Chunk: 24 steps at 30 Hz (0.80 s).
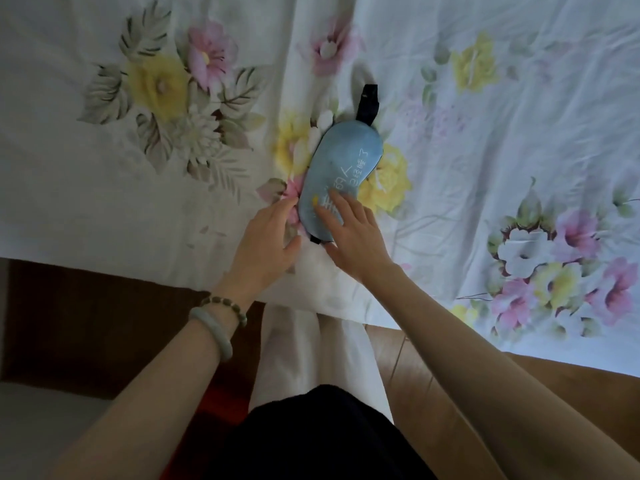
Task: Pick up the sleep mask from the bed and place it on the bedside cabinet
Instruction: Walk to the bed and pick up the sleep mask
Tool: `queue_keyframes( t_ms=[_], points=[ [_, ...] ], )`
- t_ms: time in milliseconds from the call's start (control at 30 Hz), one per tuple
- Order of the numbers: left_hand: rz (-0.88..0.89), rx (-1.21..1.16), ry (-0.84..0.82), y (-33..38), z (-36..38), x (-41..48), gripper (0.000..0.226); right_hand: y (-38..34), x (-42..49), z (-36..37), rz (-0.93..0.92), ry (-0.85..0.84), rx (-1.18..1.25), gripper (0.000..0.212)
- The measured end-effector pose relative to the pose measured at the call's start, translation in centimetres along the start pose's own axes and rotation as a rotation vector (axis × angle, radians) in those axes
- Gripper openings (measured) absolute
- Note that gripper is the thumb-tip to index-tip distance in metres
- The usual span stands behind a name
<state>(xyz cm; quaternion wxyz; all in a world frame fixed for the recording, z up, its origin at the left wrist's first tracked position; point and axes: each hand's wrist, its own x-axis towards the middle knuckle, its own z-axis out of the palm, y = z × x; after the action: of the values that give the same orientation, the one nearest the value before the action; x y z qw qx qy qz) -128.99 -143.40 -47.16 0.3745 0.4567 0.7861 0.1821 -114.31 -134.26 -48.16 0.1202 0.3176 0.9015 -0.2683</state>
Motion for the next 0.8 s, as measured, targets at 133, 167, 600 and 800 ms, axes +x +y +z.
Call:
queue_keyframes(
  t_ms=[133,167,600,800],
  points=[
    [0.044,-0.029,0.013,-0.1,0.2,0.6,0.047,0.8,0.4,0.1,-0.087,0.185,-0.03,0.047],
    [0.051,-0.022,0.023,0.1,0.3,0.6,0.05,0.9,0.4,0.0,-0.103,0.205,-0.023,0.041],
    [0.25,-0.293,0.015,3.1,-4.7,1.8,0.036,-5.4,-4.2,-11.5,-0.15,0.391,0.545,0.027],
    [-0.038,-0.297,-0.203,3.4,-6.4,0.5,0.023,-4.7,-6.3,-13.5,0.339,0.53,1.2,0.031]
  ],
)
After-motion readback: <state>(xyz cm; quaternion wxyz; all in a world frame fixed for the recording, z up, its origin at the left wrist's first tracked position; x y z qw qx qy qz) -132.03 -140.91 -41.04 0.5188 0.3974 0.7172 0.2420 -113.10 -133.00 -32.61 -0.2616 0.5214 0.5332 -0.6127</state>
